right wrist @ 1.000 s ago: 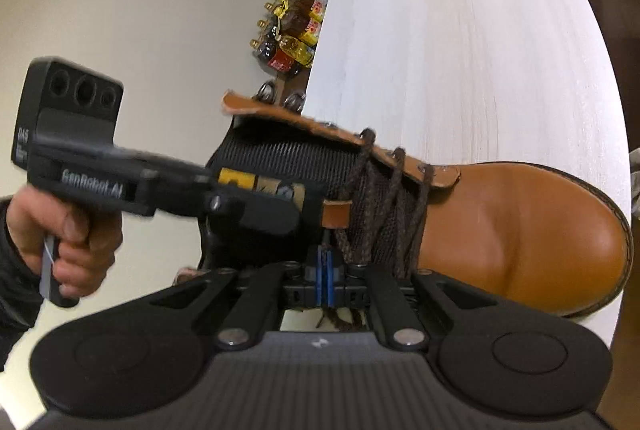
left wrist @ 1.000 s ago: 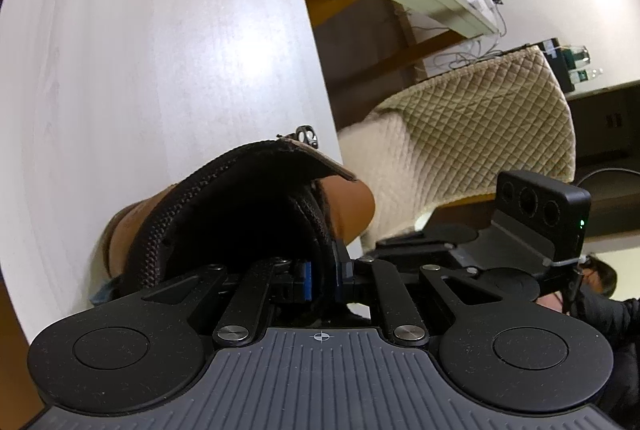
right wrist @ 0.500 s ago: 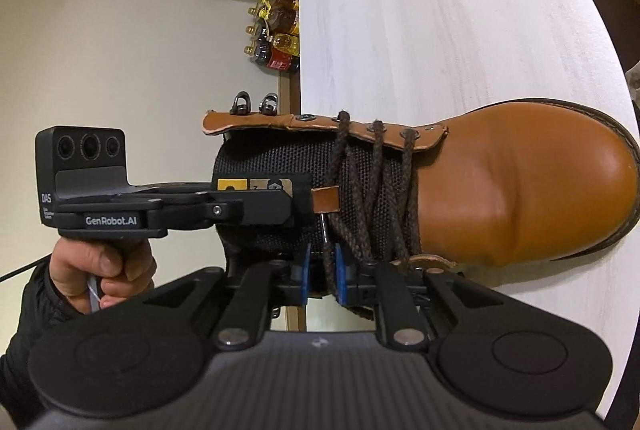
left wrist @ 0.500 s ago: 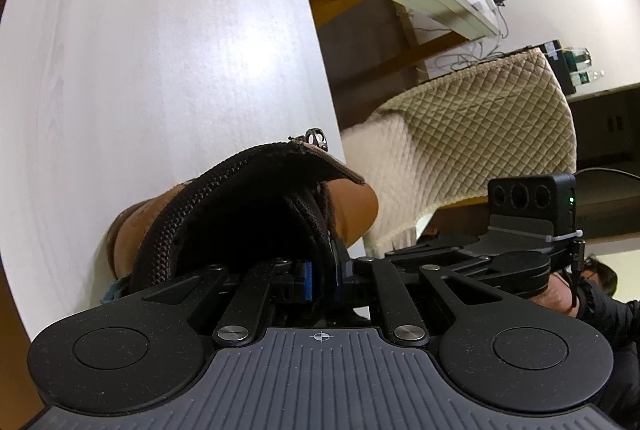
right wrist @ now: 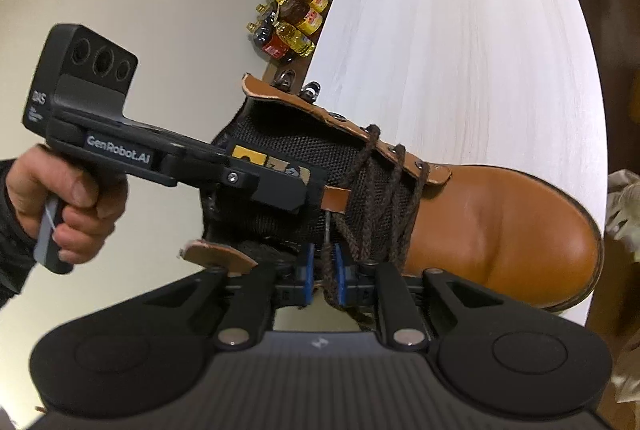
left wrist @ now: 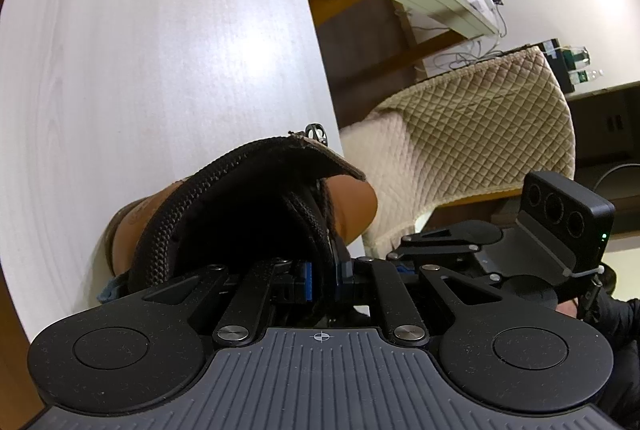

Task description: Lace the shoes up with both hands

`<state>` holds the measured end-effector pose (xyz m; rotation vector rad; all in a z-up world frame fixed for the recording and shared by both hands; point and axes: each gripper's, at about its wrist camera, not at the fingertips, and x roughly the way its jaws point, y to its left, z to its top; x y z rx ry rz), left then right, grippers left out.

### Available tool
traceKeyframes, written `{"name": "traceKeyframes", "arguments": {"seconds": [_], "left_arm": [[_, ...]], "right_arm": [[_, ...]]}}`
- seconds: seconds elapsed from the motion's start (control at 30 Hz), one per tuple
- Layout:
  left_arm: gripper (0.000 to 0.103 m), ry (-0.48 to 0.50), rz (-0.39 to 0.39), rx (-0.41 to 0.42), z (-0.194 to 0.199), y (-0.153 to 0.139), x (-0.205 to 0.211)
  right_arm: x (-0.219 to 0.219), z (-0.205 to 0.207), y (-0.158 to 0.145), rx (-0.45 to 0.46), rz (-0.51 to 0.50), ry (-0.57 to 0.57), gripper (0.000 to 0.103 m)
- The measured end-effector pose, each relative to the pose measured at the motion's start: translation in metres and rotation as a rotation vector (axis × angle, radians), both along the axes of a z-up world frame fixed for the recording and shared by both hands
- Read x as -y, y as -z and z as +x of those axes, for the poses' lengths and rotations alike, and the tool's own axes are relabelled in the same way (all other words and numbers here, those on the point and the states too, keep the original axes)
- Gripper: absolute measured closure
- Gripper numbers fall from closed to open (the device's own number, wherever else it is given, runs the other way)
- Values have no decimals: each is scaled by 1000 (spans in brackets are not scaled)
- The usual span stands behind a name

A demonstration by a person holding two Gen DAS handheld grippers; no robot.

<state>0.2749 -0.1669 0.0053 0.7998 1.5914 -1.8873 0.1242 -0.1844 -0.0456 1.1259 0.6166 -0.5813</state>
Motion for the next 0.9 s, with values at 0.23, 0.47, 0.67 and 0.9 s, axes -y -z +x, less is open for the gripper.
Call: {"name": "traceKeyframes", "arguments": {"seconds": [0.23,0.47,0.67,0.9], "left_arm": [[93,-12,7,-2,-1,0,1],[93,3,14,18,-8,3,-2],[94,7,-12,29,-10,1,-4],[94,-6,-7,17,-6,4,-4]], "right_arm": [[4,-7,6,63,-11,92,99],[3,-4,13,52,1,73,98],[10,-7,10,47,40,55,95],[8,-19,8,89,96,79,84]]}}
